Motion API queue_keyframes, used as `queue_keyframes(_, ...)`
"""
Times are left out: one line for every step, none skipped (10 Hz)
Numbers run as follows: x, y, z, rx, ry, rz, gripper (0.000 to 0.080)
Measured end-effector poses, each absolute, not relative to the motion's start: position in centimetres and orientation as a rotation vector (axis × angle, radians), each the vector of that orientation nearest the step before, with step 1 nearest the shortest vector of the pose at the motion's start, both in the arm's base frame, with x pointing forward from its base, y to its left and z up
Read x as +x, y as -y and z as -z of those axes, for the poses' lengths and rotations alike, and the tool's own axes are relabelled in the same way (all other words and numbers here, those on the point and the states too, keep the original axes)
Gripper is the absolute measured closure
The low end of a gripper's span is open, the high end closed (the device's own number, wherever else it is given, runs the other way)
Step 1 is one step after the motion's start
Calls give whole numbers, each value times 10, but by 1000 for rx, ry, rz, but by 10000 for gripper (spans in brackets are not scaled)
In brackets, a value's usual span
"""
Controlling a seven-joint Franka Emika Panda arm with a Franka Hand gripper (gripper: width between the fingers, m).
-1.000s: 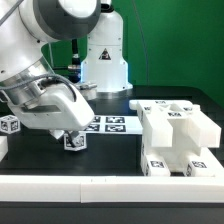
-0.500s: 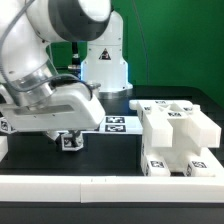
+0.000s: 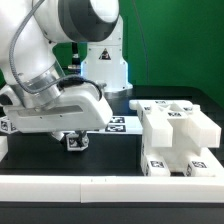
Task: Assemble chair
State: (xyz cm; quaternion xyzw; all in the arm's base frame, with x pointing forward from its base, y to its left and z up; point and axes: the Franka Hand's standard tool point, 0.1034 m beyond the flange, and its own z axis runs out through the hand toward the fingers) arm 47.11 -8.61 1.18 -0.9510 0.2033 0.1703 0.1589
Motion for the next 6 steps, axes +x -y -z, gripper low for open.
queue_keyframes(473,95,-14,-2787,-419,-549,508)
queue_keyframes(475,103,-12,-2835,-312,-572,508)
queue_keyframes(472,110,-10,-2842,-255,-572,508)
queue_keyframes(469,121,-9,-2840,-249,-569,508)
queue_keyframes(469,120,-9,-2841,-260,-569,508)
queue_keyframes(469,120,-9,-2841,-256,-570,508)
